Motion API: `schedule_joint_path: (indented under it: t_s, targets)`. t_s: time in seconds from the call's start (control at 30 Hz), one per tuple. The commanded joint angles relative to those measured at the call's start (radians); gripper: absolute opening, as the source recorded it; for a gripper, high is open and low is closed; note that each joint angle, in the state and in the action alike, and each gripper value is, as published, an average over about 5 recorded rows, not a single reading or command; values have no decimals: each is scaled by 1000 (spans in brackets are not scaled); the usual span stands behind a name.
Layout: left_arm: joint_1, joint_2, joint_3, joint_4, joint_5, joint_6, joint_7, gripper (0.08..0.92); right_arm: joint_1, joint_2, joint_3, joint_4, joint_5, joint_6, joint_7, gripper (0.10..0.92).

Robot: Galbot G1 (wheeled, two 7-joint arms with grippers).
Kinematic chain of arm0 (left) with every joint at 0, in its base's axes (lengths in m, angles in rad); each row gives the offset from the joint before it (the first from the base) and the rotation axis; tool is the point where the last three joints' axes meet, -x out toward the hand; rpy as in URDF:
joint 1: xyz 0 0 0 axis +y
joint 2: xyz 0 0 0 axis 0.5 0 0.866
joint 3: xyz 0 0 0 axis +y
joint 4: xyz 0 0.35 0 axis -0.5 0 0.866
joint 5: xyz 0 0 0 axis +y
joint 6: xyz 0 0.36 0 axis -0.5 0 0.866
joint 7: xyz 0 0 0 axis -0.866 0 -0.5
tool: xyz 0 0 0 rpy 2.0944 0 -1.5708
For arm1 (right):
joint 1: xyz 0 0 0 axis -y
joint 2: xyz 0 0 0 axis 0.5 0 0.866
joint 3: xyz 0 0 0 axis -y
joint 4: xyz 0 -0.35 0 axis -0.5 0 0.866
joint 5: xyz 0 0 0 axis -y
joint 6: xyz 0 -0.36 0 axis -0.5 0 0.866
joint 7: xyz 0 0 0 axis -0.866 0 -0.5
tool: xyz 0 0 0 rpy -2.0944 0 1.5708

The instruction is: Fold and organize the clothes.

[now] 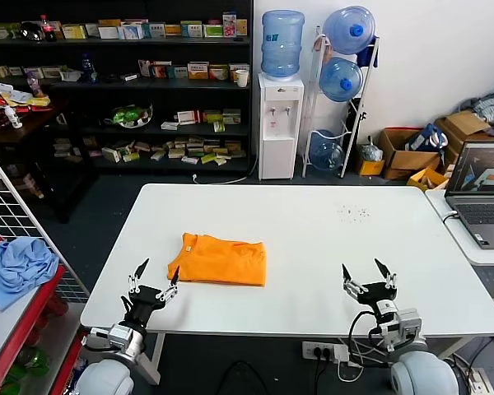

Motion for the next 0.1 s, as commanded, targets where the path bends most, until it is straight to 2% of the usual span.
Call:
schedule_joint_path:
  t_s: [0.03,0.1]
  targets:
    - [22,4,-31,-13,47,2,6,823,-20,28,37,29,-7,-22,-15,823]
    - [24,6,-34,-16,47,4,7,823,-21,28,38,31,-6,-23,-15,823]
